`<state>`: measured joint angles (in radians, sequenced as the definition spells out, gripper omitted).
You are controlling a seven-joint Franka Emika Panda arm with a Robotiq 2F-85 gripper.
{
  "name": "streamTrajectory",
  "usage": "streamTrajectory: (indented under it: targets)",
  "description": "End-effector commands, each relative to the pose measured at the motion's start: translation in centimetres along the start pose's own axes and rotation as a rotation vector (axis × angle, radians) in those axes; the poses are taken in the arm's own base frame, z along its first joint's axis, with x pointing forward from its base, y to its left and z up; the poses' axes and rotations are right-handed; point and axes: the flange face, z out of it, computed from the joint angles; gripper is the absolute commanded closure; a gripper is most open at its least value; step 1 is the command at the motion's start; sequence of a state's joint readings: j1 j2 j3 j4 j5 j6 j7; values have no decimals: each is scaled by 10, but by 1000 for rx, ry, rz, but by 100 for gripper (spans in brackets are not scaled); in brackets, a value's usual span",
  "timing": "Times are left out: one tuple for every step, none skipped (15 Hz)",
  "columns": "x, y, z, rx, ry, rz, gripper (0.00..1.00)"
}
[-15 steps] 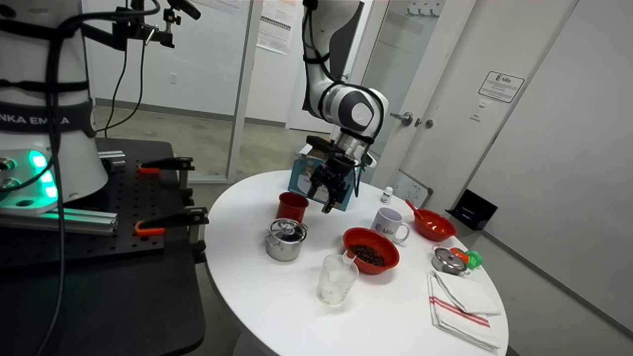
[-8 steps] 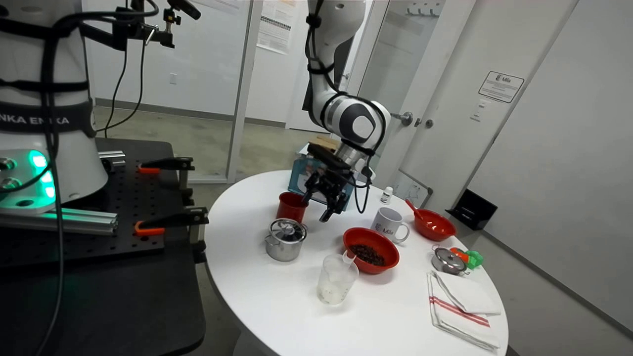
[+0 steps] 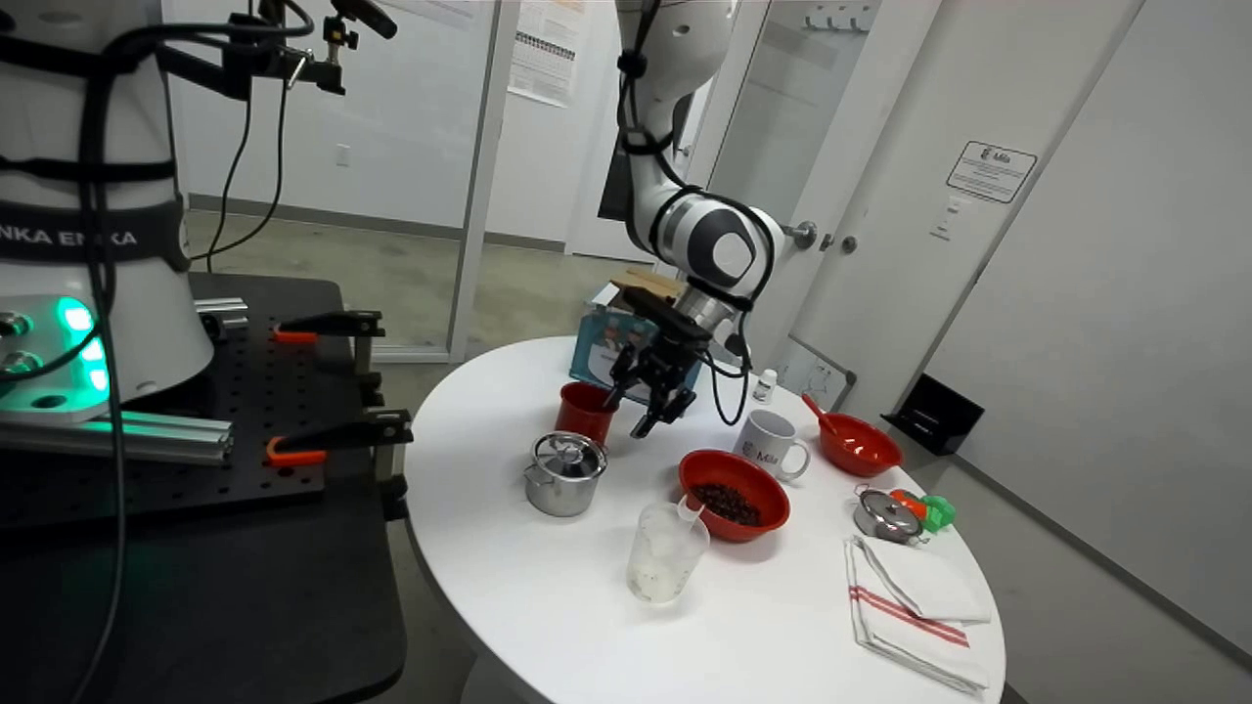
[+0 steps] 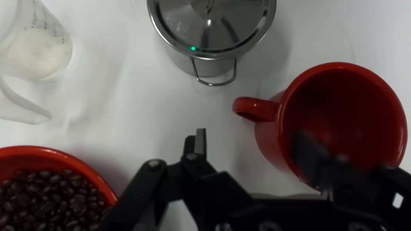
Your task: Move the red mug to the right
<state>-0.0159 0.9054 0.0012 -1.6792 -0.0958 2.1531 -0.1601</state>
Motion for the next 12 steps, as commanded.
streamTrajectory:
  targets:
    - [13,0,-2,26,2,-21,63]
    - [15,-2,-2,24,5,-25,71]
    - [16,-4,-2,23,7,-28,78]
    - [17,-5,-1,22,8,-33,84]
    - [18,-7,-1,23,8,-37,93]
    - [19,-9,-1,24,6,-38,98]
    - [19,-10,-1,26,2,-38,100]
    - [18,-11,-4,42,1,-41,100]
    - [16,-13,-10,56,7,-50,99]
    - [11,-15,-19,65,26,-67,98]
    - [8,-18,-24,66,38,-73,98]
    - [3,-19,-32,74,45,-69,98]
